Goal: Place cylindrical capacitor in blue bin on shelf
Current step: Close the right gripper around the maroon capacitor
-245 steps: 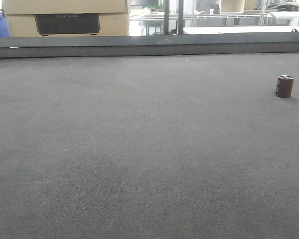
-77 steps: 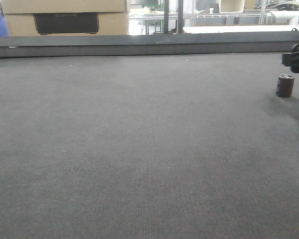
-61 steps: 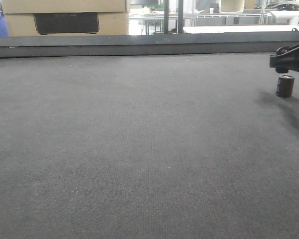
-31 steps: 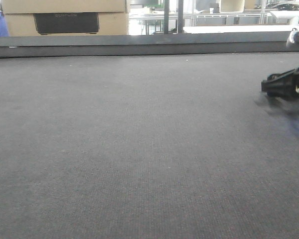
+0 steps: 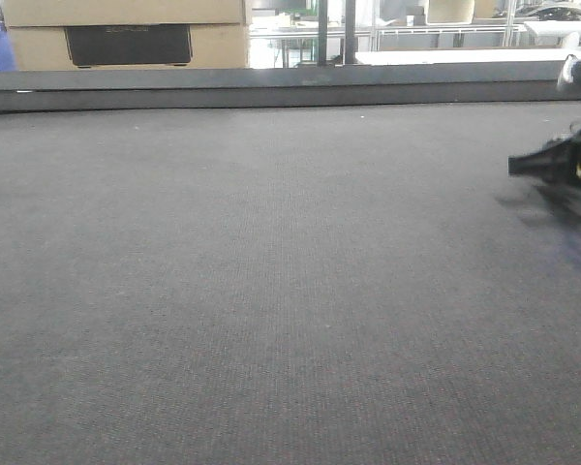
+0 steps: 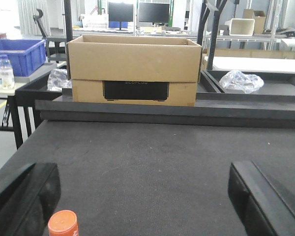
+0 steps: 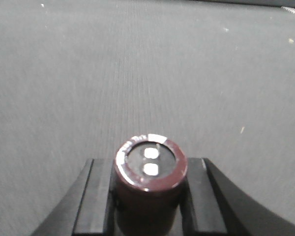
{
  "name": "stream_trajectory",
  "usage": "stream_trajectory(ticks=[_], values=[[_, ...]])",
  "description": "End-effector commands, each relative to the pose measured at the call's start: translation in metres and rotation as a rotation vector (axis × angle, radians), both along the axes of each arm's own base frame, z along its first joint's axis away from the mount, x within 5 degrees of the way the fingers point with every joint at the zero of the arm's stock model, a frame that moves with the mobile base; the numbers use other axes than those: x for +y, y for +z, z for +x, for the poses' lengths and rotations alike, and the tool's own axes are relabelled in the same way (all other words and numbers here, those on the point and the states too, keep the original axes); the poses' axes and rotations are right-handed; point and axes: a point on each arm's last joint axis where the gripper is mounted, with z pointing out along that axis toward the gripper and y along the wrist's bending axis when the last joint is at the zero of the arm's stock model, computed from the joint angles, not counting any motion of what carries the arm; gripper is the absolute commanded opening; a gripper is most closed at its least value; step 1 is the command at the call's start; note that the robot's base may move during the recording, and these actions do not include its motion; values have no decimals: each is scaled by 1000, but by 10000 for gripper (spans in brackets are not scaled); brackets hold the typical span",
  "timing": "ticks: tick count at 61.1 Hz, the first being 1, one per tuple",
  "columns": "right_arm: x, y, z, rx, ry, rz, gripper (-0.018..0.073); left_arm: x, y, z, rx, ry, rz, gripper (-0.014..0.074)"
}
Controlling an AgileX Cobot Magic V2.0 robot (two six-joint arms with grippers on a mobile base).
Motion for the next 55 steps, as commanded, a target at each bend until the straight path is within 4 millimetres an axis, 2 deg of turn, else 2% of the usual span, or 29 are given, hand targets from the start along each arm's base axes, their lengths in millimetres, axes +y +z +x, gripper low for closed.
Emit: stream_trajectory(ticks=[1, 6, 11, 19, 30, 42, 55], values=[[0, 36, -2, -62, 0, 6, -162, 3, 0, 4, 2, 26, -37, 601], [1, 60, -9, -50, 9, 16, -162, 8, -8, 11, 37, 63, -25, 601], [2, 86, -19, -30, 20, 28, -162, 15, -25, 23, 104, 115, -18, 601], [4, 127, -43, 20, 43, 47, -162, 25, -64, 45, 223, 173, -72, 601], [5, 173, -77, 20, 67, 60, -162, 31, -113, 73, 275, 186, -81, 601], [6, 206, -106, -19, 82, 64, -162, 34, -146, 110, 276, 176, -85, 601], [6, 229, -129, -65, 90, 65, -162, 38, -187, 146, 240, 177, -106, 601]])
